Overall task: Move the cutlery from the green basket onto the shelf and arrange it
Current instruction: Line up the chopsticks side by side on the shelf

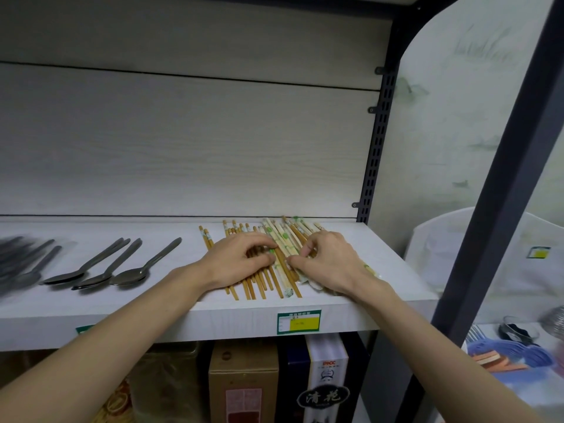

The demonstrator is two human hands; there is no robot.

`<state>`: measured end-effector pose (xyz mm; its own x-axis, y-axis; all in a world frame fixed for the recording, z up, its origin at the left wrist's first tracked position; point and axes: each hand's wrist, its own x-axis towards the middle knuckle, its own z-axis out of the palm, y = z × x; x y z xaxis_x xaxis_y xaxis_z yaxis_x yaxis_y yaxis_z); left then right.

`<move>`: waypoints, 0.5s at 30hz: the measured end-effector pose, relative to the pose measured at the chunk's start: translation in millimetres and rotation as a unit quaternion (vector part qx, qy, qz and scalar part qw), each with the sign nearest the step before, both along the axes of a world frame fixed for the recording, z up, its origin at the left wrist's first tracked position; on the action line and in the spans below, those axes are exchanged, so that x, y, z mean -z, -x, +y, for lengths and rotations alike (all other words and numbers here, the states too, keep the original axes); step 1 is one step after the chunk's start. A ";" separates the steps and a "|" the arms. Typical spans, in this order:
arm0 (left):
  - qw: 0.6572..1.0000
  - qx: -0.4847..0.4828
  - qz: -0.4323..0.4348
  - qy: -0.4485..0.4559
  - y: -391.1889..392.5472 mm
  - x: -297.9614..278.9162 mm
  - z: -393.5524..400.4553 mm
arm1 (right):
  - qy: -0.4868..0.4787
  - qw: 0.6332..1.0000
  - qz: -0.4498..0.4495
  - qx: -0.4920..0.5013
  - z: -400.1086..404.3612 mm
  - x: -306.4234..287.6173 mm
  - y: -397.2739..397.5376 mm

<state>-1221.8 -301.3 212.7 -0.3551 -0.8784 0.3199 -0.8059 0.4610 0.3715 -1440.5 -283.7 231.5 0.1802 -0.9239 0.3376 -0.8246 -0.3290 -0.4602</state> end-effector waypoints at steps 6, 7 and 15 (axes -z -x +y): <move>1.000 -0.001 -0.003 -0.011 0.6 -1.0 0.5 | 0.036 0.999 -0.017 -0.013 0.8 2.1 1.9; 1.000 -0.003 -0.005 -0.015 0.5 -0.9 0.7 | 0.044 0.999 -0.012 -0.013 0.8 2.5 2.6; 0.999 -0.015 -0.007 -0.028 1.9 -1.5 3.5 | 0.063 0.997 0.039 -0.026 -3.0 6.1 2.7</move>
